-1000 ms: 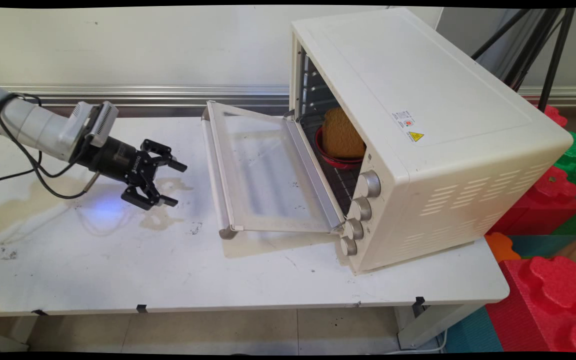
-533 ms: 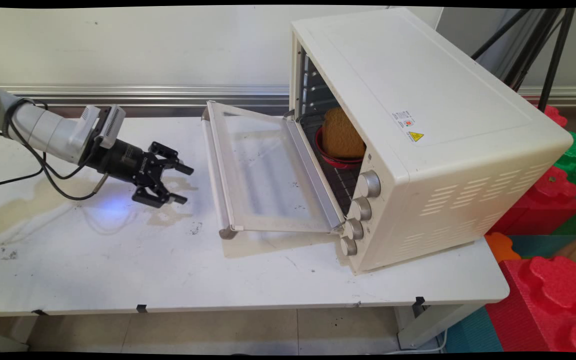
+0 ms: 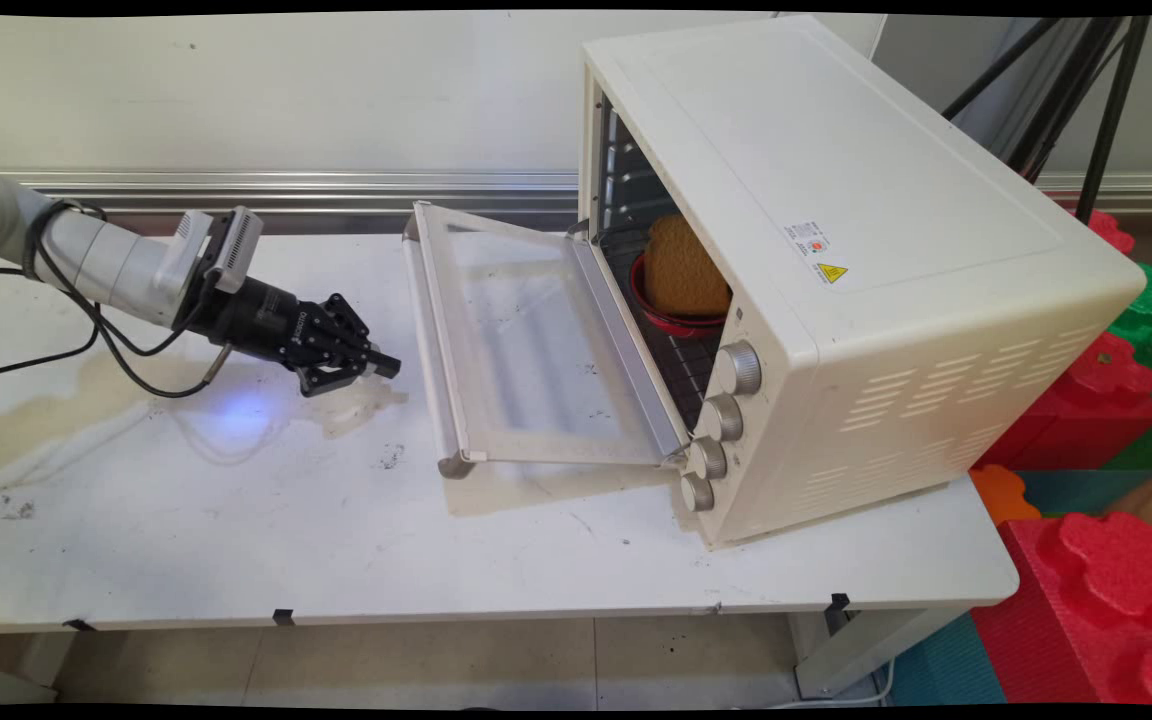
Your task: Close the oven
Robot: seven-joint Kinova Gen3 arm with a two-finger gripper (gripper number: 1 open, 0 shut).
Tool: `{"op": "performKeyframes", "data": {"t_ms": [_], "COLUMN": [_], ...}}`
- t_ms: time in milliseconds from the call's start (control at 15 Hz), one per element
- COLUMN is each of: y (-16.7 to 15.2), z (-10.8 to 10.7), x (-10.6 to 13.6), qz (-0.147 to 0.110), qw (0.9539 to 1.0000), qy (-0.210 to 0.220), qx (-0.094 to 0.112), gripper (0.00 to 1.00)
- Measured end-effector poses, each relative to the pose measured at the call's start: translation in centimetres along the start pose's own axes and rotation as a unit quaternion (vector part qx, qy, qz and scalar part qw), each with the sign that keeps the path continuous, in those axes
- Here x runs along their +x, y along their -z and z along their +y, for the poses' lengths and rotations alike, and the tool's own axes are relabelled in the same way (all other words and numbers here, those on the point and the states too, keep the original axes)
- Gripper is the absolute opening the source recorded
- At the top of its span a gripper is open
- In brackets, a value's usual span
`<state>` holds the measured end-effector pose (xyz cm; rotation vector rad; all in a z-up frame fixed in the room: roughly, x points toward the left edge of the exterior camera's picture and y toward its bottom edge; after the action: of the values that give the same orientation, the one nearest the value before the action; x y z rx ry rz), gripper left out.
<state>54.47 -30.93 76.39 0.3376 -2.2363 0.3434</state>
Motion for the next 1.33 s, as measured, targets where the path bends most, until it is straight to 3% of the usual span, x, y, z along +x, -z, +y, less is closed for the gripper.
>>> {"op": "performKeyframes", "data": {"t_ms": [667, 1333], "y": [-1.8, -3.4], "z": [-0.2, 0.0], "x": [0.8, 3.4], "qz": [0.015, 0.049], "qw": [0.9996, 0.9979], "qy": [0.018, 0.027], "qx": [0.014, 0.031], "gripper": [0.0, 0.0]}}
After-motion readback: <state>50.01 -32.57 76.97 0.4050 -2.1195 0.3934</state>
